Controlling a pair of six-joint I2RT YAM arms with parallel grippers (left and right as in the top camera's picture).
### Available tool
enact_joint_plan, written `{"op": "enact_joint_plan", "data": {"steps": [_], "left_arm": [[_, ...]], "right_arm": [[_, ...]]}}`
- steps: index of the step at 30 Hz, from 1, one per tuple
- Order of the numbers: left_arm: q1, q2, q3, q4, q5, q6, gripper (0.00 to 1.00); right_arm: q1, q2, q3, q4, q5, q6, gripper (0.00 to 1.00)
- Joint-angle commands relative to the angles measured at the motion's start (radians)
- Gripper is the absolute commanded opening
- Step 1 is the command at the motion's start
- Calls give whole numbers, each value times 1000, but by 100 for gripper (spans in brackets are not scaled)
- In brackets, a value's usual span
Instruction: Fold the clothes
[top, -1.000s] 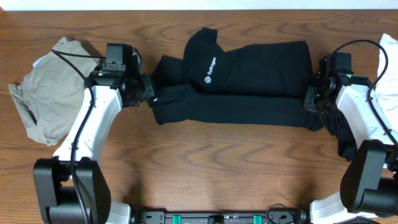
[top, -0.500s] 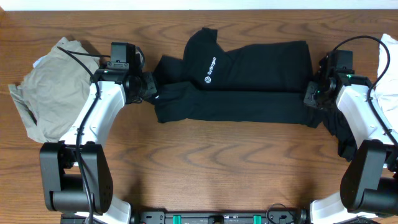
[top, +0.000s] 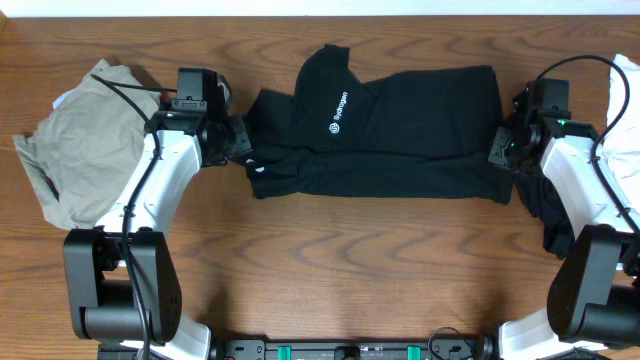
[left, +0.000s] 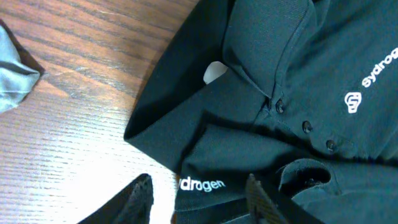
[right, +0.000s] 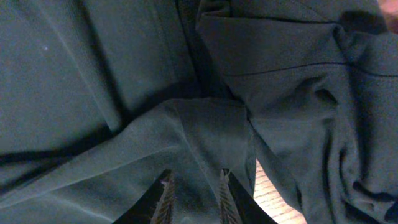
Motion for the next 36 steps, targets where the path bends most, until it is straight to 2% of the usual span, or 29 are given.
{"op": "enact_joint_plan", "data": {"steps": [1,10,12,14,21,33,36], "left_arm": [[7,2,16,-3,-11,1,51],[7,2,15,-102,5,2,50],[5,2,7,-110,51,2,43],[-3,2,-6,-108,88,2,41],[-75,6,-24,-98,85,47,37],[-111,7,-26,-108,-82,39,38],[-111,13,-28,-116,-171,40,38]], "right_arm": [[-3,1,2,1,0,4,24],[-2,1,2,-23,-5,3,24],[-2,1,1,-36,-8,3,24],[0,2,0,-45,-14,0,23],[4,2,0,-66,-17,-3,23],[4,1,0,-80,-18,-7,23],[4,2,0,-80,-18,-6,23]]}}
